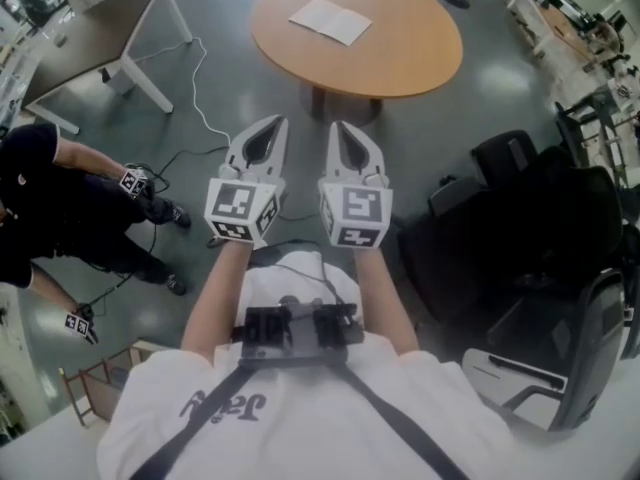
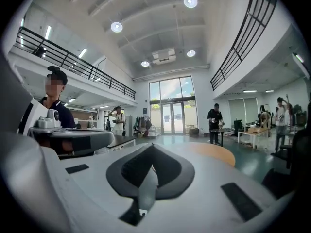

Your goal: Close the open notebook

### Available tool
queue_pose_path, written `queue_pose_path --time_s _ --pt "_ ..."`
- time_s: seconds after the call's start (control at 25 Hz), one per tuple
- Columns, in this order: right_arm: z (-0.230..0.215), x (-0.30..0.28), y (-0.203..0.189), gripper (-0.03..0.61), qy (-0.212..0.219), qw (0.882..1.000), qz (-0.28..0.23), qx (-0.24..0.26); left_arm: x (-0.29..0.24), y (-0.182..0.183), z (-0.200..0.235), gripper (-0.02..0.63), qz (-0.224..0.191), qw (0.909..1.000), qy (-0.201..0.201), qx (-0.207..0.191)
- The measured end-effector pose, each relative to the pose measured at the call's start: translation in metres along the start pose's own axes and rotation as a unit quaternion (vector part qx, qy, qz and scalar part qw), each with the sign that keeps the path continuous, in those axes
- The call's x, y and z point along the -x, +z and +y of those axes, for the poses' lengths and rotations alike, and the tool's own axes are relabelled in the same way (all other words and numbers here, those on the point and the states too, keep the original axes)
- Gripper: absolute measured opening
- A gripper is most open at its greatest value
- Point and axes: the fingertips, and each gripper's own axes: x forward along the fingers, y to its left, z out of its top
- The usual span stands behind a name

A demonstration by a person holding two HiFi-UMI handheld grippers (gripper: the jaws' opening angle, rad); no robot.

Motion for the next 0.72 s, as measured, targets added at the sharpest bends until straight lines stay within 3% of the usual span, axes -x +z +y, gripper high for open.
queue_pose_path --time_s 0.24,0.52,0.64,0.72 --pt "-0.001 0.008 -0.015 0.018 0.002 1.0 0.013 -0.014 0.002 -0.011 -0.014 0.014 0.021 0.9998 -0.001 0.005" --pt "0.002 -0.005 -0.024 0.017 0.0 1.0 0.017 -0.003 -0.004 -0.001 -0.012 0.014 0.003 0.9997 -0.011 0.021" --pt "0.006 -0.022 -0.01 0.017 0.009 1.0 -0.003 -0.005 -0.012 0.015 0.002 0.014 -0.02 0.9994 -0.021 0.016" --pt "0.01 -0.033 -0.011 0.017 0.01 1.0 0.0 -0.008 -0.017 0.006 0.016 0.014 -0.015 0.9995 -0.021 0.02"
